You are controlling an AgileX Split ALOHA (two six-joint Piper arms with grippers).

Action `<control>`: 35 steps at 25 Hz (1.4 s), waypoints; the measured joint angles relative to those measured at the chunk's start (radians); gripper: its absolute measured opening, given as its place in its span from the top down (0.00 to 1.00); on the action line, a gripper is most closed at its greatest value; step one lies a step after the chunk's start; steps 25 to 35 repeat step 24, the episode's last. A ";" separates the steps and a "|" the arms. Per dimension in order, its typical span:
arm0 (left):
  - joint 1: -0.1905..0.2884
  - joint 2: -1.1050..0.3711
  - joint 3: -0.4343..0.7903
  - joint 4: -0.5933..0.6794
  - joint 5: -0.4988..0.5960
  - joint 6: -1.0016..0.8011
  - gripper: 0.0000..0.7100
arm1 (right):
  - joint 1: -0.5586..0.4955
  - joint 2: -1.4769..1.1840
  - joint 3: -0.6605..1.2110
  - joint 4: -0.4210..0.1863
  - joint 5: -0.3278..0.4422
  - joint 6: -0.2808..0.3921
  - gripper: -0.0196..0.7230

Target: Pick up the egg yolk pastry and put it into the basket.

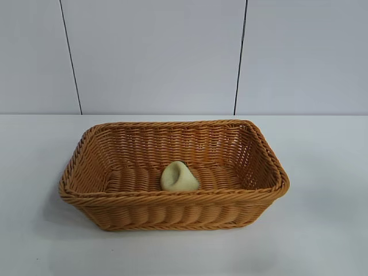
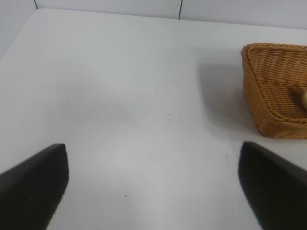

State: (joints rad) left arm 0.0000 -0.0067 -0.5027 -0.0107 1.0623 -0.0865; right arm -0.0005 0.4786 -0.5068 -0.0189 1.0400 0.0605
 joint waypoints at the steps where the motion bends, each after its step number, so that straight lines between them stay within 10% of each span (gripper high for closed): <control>1: 0.000 0.000 0.000 0.000 0.000 0.000 0.02 | 0.000 -0.045 0.001 0.003 -0.007 0.000 0.06; 13: 0.000 0.000 0.000 0.000 -0.001 0.000 0.02 | 0.000 -0.470 0.004 0.007 -0.017 -0.001 0.06; 35: 0.000 0.000 0.000 0.000 -0.001 0.000 0.02 | 0.000 -0.483 0.004 0.007 -0.017 -0.001 0.06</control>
